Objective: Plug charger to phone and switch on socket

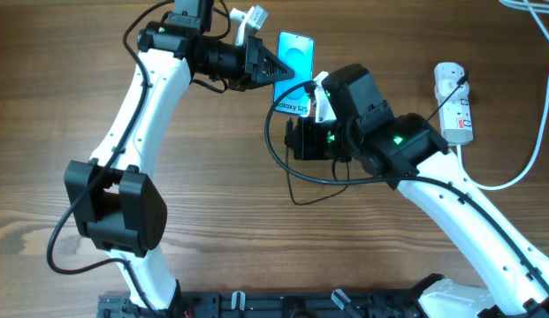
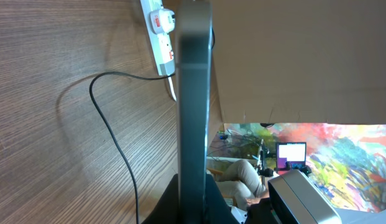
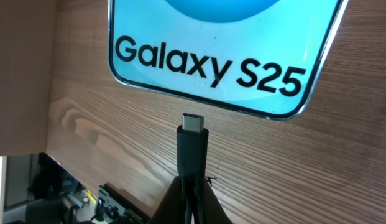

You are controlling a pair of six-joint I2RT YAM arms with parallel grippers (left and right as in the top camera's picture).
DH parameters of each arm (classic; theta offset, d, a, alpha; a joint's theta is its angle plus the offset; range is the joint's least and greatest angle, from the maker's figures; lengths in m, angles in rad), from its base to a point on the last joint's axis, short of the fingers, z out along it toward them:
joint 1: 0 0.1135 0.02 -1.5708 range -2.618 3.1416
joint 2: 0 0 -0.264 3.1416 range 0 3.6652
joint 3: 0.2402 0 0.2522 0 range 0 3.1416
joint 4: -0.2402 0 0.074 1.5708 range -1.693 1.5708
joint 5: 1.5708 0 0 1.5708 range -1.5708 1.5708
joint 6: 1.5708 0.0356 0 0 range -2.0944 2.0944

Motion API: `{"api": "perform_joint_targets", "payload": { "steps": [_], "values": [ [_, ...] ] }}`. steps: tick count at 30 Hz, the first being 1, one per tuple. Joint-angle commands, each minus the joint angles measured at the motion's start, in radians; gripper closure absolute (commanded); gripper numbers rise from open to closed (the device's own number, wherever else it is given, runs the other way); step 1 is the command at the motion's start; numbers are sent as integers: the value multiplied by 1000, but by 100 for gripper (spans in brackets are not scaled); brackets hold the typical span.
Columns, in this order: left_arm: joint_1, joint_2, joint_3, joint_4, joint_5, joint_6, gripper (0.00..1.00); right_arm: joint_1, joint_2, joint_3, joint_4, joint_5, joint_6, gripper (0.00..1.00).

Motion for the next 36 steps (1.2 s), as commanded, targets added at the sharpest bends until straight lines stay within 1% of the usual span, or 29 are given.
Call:
{"api": "perform_joint_targets", "payload": {
  "steps": [1,12,15,36],
  "values": [
    [1,-34,15,2,57,28,96,3,0,0,5,0,14,96],
    [1,-34,15,2,68,29,96,3,0,0,5,14,15,96],
    [1,-34,15,-2,68,51,96,3,0,0,5,14,15,96],
    [1,-34,15,-8,69,50,96,3,0,0,11,14,15,95]
  ]
}}
